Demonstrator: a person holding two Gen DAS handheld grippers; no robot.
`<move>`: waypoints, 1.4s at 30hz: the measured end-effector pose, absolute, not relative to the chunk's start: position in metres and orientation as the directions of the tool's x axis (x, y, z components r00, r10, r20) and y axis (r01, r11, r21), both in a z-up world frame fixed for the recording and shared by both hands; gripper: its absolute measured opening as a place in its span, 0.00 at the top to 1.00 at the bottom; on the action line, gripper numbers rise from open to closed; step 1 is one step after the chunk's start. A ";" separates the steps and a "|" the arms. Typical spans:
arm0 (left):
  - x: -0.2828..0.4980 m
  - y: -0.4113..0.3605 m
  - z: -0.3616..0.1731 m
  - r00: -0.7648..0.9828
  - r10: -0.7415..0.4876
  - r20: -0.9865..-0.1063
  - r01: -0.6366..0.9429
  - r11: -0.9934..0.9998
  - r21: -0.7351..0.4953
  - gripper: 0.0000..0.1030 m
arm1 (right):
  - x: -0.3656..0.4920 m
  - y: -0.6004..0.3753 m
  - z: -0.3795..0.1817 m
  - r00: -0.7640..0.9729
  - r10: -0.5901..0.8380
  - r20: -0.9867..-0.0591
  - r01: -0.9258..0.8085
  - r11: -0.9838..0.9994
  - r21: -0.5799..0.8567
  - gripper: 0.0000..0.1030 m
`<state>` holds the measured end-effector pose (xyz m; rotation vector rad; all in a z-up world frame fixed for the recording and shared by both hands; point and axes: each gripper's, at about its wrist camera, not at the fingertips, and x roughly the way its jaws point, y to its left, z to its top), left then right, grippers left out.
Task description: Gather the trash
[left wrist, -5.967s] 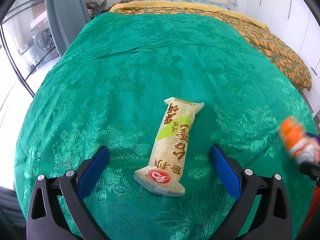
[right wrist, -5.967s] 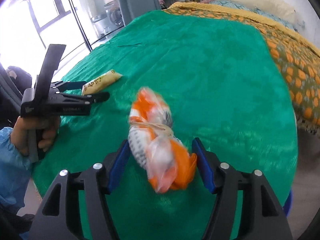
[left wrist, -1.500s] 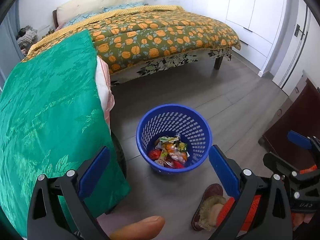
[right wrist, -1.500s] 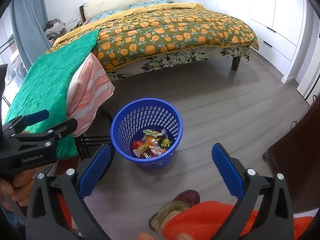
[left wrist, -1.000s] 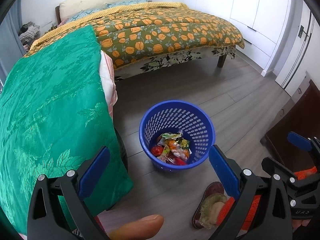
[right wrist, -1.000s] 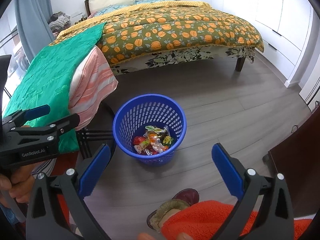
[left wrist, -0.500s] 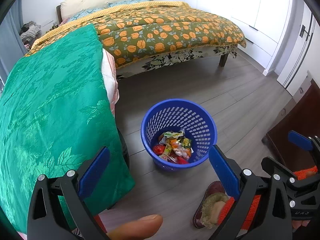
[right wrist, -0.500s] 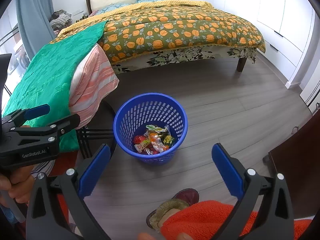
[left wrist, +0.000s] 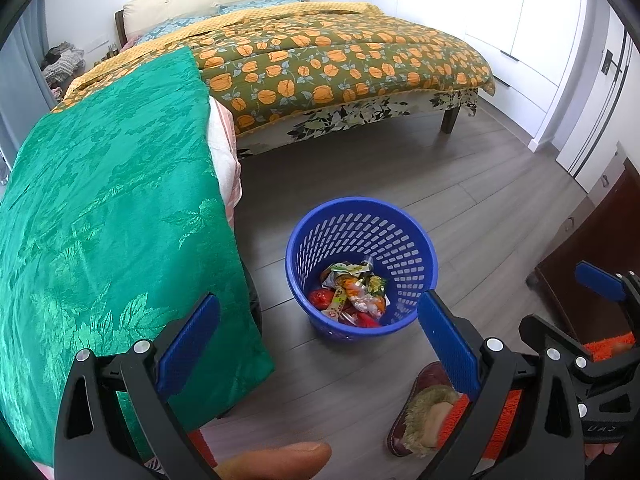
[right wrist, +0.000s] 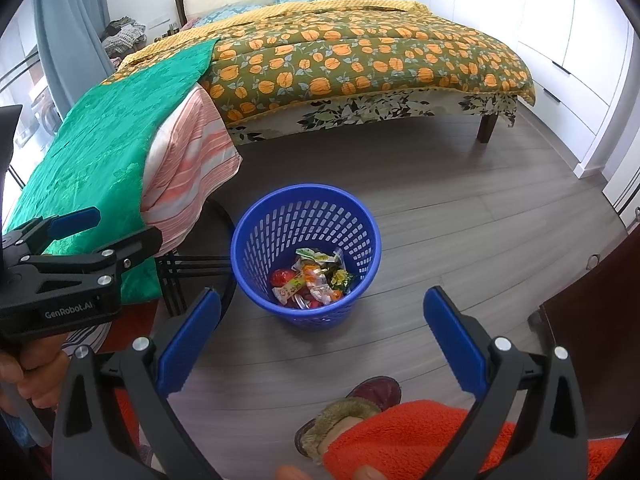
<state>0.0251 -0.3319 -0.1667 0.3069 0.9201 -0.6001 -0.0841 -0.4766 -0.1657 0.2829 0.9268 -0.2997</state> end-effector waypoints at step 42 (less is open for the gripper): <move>0.027 -0.329 -0.171 0.456 -0.351 -0.818 0.602 0.798 -0.007 0.05 | -0.084 -0.477 -0.167 0.560 -0.134 -0.817 0.376 0.920 0.108 0.04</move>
